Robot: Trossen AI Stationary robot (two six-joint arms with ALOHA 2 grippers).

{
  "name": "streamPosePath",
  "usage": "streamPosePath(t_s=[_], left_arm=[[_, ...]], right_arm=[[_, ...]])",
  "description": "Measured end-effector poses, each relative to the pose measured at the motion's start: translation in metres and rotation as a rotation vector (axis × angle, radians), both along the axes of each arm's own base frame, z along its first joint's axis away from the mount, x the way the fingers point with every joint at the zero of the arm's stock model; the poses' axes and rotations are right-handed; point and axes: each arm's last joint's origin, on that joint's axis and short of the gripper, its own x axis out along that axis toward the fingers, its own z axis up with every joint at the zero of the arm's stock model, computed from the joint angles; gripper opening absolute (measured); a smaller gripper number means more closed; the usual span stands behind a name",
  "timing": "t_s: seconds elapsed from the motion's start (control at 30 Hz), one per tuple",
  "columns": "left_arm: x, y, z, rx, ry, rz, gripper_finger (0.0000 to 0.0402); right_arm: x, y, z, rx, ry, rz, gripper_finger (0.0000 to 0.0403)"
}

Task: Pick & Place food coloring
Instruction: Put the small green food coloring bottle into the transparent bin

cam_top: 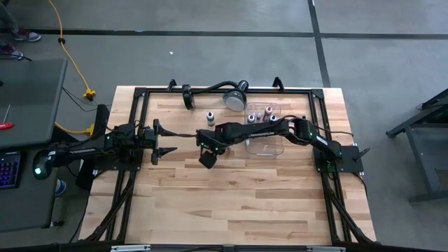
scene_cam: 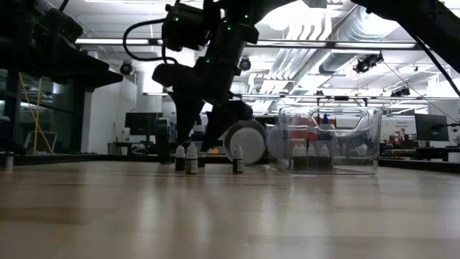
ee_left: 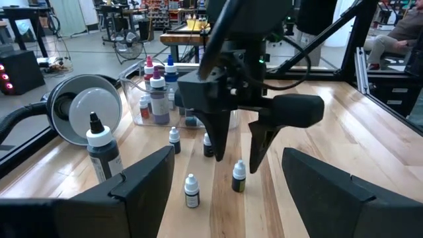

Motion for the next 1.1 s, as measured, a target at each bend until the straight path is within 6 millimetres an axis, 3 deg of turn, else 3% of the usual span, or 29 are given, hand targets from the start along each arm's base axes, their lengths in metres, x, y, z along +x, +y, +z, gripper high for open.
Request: streamPosePath(t_s=[1.1], left_arm=[[0.0000, 0.0000, 0.0000, 0.000, 0.000, 0.000, 0.0278]], right_arm=[[-0.0006, -0.0021, -0.0054, 0.052, 0.014, -0.061, 0.0252]])
